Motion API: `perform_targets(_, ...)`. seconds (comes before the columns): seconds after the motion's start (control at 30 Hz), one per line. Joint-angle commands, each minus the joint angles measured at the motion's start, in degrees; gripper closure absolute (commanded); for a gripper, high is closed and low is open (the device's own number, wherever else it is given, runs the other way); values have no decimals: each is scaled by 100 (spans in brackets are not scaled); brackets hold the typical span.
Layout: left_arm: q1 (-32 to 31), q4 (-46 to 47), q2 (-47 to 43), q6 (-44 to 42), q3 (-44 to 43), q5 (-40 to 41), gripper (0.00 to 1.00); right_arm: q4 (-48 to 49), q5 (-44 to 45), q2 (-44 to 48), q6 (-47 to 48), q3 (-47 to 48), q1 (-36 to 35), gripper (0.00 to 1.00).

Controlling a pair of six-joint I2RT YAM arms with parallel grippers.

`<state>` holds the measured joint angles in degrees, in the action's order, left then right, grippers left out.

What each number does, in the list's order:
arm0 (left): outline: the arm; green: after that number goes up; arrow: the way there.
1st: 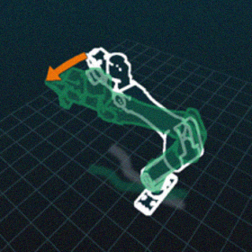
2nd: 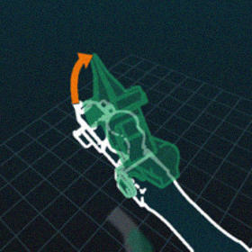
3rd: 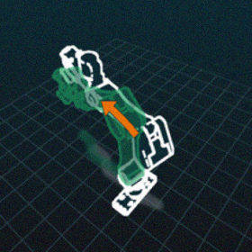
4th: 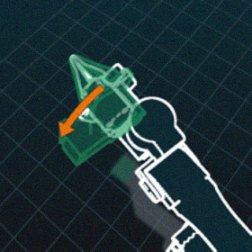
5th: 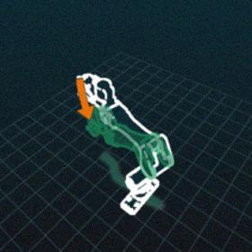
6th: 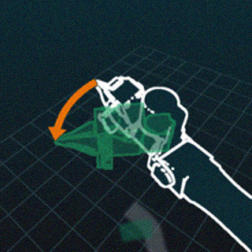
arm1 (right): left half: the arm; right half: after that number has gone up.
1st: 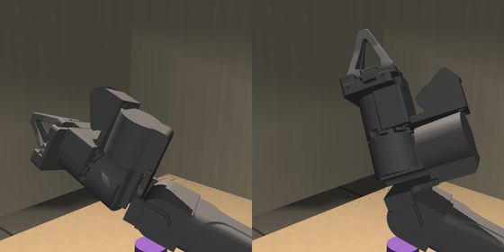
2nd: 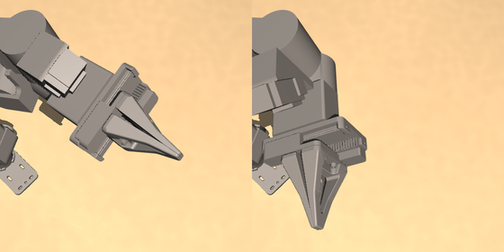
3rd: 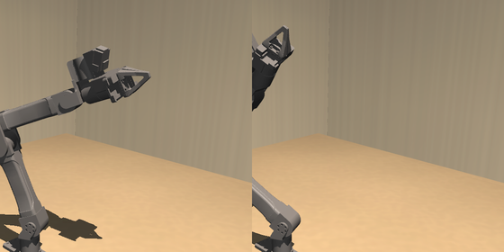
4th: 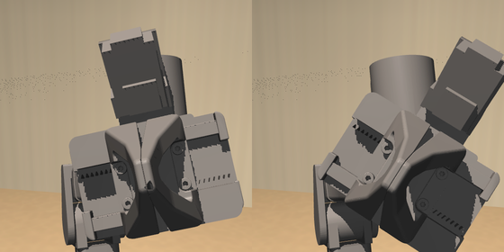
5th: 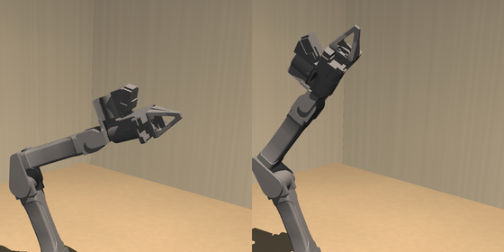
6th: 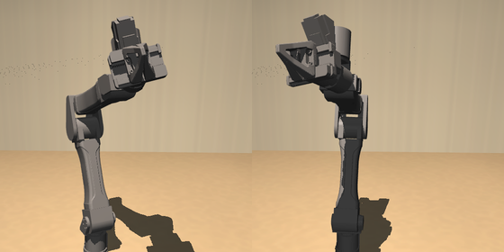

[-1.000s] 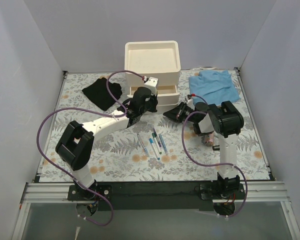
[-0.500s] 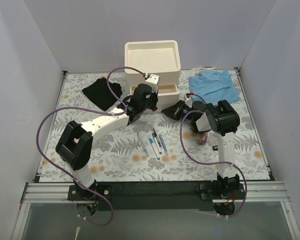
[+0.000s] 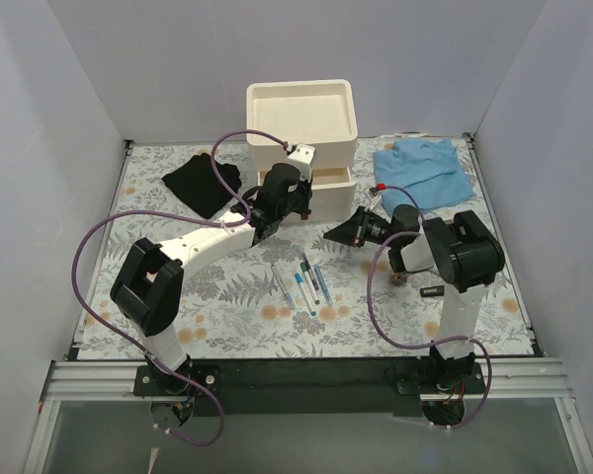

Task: Sort the stationery into containers
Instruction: Close the drawer in the storage box.

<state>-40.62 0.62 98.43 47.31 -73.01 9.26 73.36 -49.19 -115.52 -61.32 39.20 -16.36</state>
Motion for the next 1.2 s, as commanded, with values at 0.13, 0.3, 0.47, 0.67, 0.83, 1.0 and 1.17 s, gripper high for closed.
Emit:
perform_targets(0.13,125,737,-228,-195,-73,-117,100,-4810,-409,2014,7113,805,-226,98)
perform_targets(0.3,186,834,-228,-196,-55,-143,100,-6765,1860,2613,10005,1100,-709,99)
perform_targets(0.47,230,1010,-228,-170,24,-178,100,-5580,3222,3369,12420,-514,-1062,99)
perform_targets(0.67,300,1150,-272,-134,138,-205,100,-2500,3460,3871,12961,-2186,-1422,99)
perform_targets(0.83,335,1265,-360,-55,331,-231,100,2075,4495,2077,13364,-3200,-2160,99)
perform_targets(1.0,344,1265,-395,50,367,-266,100,3518,5734,260,14183,-2375,-2372,99)
perform_targets(1.17,344,1177,-404,103,253,-354,100,3518,5693,-93,13840,-1539,-2372,99)
